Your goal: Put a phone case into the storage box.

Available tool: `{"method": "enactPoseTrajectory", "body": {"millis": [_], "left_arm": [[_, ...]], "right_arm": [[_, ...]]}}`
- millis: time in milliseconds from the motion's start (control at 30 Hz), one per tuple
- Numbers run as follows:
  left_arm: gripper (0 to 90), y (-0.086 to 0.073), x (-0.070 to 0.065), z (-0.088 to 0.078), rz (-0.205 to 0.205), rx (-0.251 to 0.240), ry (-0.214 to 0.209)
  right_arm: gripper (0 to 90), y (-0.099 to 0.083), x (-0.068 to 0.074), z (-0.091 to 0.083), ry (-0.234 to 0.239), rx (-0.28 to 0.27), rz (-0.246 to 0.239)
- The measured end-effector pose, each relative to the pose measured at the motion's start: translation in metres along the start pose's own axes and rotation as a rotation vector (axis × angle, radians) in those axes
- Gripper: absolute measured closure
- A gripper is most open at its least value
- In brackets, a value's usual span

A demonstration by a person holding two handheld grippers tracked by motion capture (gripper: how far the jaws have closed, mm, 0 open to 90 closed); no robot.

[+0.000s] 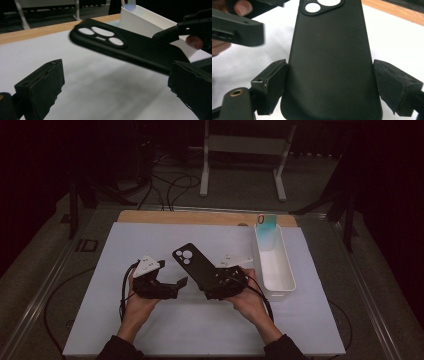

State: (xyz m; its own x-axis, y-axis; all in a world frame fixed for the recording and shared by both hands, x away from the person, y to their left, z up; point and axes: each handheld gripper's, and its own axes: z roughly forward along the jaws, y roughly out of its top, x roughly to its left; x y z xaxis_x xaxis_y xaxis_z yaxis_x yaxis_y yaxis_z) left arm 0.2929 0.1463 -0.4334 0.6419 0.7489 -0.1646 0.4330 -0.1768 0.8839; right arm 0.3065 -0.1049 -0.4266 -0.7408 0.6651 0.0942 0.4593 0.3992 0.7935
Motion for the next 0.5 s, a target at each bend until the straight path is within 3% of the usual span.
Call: {"method": "enactPoseTrajectory", "body": {"millis": [267,500], "left_arm": [[4.6,0.0023,-0.0024,0.0088,-0.053,0.000,-0.044],[12.8,0.0053,-0.0059,0.0112,-0.083,-0.011,-0.063]], "right_arm": [[14.8,0.0026,0.0053,-0.0013,0.010,-0.044,-0.012],[14.8,0.0019,0.0108,0.0002,0.029,-0.057,-0.034]]}}
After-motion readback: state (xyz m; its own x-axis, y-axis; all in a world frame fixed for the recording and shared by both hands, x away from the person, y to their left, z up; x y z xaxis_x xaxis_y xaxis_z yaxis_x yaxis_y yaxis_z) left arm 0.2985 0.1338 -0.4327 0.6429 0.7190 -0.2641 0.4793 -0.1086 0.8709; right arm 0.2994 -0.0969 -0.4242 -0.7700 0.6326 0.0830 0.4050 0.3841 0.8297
